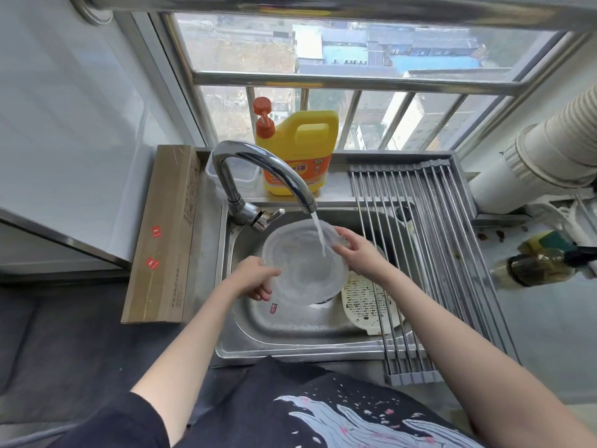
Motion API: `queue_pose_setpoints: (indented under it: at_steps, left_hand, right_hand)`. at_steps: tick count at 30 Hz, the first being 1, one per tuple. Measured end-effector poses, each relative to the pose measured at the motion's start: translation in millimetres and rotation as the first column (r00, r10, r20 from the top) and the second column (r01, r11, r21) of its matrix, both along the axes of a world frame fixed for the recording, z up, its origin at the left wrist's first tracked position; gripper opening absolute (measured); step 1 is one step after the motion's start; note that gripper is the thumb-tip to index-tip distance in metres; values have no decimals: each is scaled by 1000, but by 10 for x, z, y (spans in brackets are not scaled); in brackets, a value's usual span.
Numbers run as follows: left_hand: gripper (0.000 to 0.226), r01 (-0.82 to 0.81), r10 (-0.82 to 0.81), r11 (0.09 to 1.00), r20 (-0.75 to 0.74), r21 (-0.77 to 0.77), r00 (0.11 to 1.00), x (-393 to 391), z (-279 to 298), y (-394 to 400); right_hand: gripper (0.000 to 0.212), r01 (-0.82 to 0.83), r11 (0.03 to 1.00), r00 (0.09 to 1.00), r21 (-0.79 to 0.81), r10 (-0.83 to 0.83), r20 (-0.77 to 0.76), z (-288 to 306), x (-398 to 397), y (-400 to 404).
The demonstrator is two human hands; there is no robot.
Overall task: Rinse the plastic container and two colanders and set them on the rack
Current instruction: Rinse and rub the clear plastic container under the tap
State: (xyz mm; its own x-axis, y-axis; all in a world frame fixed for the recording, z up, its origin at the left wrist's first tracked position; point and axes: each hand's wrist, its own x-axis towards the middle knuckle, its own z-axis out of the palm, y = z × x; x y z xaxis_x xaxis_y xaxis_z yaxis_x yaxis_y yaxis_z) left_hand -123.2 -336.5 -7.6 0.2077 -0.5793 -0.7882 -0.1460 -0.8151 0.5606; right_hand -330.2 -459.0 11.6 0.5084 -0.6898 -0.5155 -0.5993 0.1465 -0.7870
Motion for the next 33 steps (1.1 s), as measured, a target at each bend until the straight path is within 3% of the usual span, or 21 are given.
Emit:
queue_pose_setpoints:
  at_steps: [4, 5, 7, 9, 11, 13, 16, 20, 22, 24, 26, 28, 30, 33]
  left_hand:
    - [14, 11, 47, 981, 296, -193, 954, -39, -130, 103]
    - [15, 114, -11, 969, 427, -217, 904, -38, -144, 152]
    - [11, 359, -173, 922, 670, -148, 722, -50, -154, 269]
    - [5, 461, -214, 881, 783, -104, 584, -54, -170, 389]
    - [27, 517, -182, 848, 850, -120, 495, -44, -208, 497]
    - [47, 578, -136, 801, 893, -156, 429, -17, -255, 572]
    - [46, 604, -52, 759, 901, -244, 430, -40, -186, 589]
    - [34, 583, 34, 730, 871, -357, 491, -17, -125, 625]
    - [34, 548, 32, 753, 851, -365, 523, 26, -131, 675]
    - [30, 449, 7, 809, 770, -379, 638, 65, -124, 732]
    - [36, 235, 40, 884, 566, -405, 823, 111, -106, 776]
    - [46, -66, 192, 884, 231, -463, 954, 166, -90, 812]
    - [51, -318, 327, 851, -53, -417, 944, 221, -72, 856]
    - [62, -483, 419, 829, -260, -283, 870, 229, -40, 906]
  right_hand:
    - [53, -143, 990, 985, -15, 141, -95, -118, -105, 54]
    - [53, -140, 990, 985, 32, 143, -95, -136, -135, 74]
    - [51, -32, 979, 998, 202, 43, -51, -170, -165, 150]
    - [48, 80, 924, 997, 373, -74, -31, -197, -129, 284]
    - [41, 145, 866, 989, 479, -124, -74, -229, -77, 435]
    - [51, 170, 775, 985, 608, -155, -78, -273, -6, 552]
    - [62, 126, 654, 979, 746, -204, 14, -314, 112, 654]
    - [46, 138, 658, 973, 741, -231, 23, -275, 181, 748]
    - [48, 165, 659, 960, 734, -277, 33, -276, 182, 754]
    - [63, 181, 686, 953, 704, -300, 48, -280, 173, 765]
    - [75, 175, 732, 955, 658, -289, 68, -278, 176, 812]
    - [87, 168, 787, 959, 594, -269, 86, -282, 183, 863]
    - [105, 155, 863, 966, 481, -235, 111, -277, 199, 918]
    - [124, 140, 937, 984, 321, -166, 56, -251, 221, 1019]
